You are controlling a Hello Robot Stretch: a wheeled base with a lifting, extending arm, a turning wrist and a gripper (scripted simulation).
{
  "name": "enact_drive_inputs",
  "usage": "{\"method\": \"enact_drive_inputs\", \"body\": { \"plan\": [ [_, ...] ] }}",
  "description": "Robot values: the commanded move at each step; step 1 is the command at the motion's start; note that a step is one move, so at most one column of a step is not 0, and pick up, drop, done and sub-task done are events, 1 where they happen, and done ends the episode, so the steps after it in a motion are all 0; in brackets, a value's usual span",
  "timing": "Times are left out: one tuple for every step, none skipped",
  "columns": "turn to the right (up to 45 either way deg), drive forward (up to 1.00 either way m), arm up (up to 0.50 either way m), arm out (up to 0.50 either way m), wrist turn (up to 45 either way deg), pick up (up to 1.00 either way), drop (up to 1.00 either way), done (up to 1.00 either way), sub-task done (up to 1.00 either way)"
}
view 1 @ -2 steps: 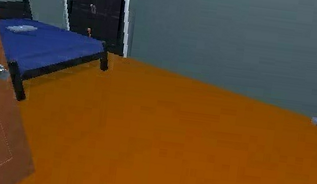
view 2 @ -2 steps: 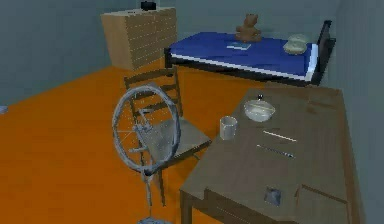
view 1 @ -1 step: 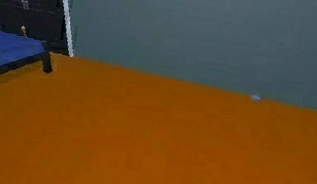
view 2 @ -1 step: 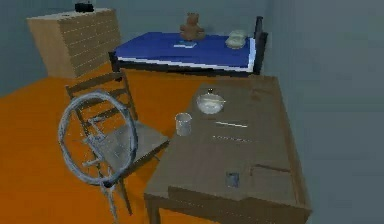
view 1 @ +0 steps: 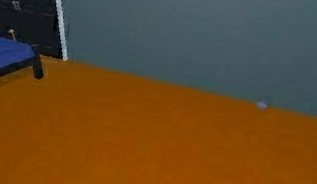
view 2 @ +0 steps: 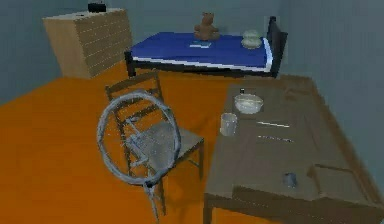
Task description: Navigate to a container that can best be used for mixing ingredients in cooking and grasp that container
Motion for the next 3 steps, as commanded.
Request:
{"method": "enact_drive_inputs", "body": {
  "plan": [
    [45.0,0.00,0.00,0.00,0.0,0.00,0.00,0.00,0.00],
    [45.0,0.00,0.00,0.00,0.0,0.00,0.00,0.00,0.00],
    [42.0,0.00,0.00,0.00,0.0,0.00,0.00,0.00,0.00]
  ]
}}
